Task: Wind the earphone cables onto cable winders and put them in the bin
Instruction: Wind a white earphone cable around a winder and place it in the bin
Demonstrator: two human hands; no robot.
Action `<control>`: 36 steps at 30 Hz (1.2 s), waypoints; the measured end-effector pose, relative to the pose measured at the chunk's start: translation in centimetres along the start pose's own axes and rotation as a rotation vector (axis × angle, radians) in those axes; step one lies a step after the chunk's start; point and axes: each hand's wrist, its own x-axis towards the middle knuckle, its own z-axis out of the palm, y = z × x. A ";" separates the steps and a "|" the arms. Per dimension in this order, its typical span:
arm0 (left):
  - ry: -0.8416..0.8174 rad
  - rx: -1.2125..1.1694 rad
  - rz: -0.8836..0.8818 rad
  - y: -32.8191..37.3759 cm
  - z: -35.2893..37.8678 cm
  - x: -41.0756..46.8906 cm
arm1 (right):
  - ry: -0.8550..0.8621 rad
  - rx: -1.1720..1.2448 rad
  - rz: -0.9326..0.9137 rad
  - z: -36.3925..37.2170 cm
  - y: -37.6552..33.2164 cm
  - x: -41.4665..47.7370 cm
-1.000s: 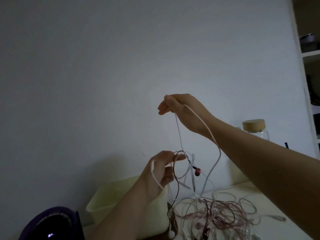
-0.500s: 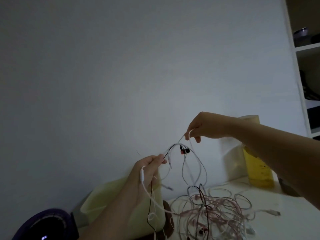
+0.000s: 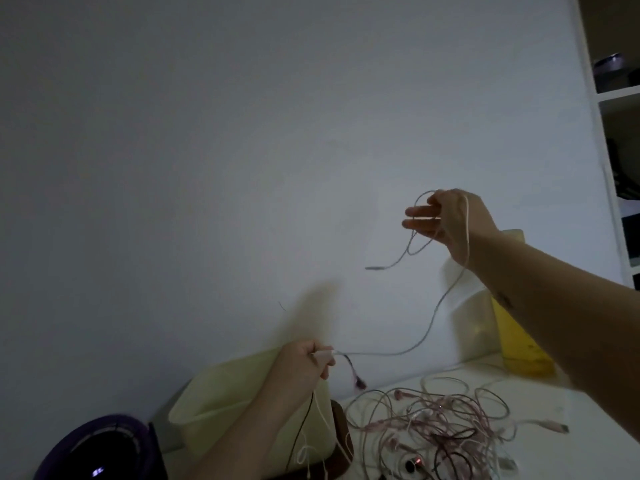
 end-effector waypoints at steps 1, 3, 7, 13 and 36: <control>-0.010 0.022 -0.022 -0.3 0.3 0.3 | -0.002 -0.010 -0.046 -0.2 -0.1 0.1; -0.024 0.011 -0.064 -0.3 0.8 0.5 | -0.057 -0.152 -0.105 -0.5 0.0 0.0; 0.039 0.036 -0.086 0.6 0.6 1.3 | -0.234 -0.422 -0.035 -0.1 0.4 -0.8; 0.174 -0.069 0.034 4.4 -3.1 1.9 | -0.487 -0.318 0.078 1.9 1.8 -3.7; 0.236 -0.681 0.275 7.3 -6.2 1.0 | -0.682 -0.801 -0.039 2.9 8.8 -6.7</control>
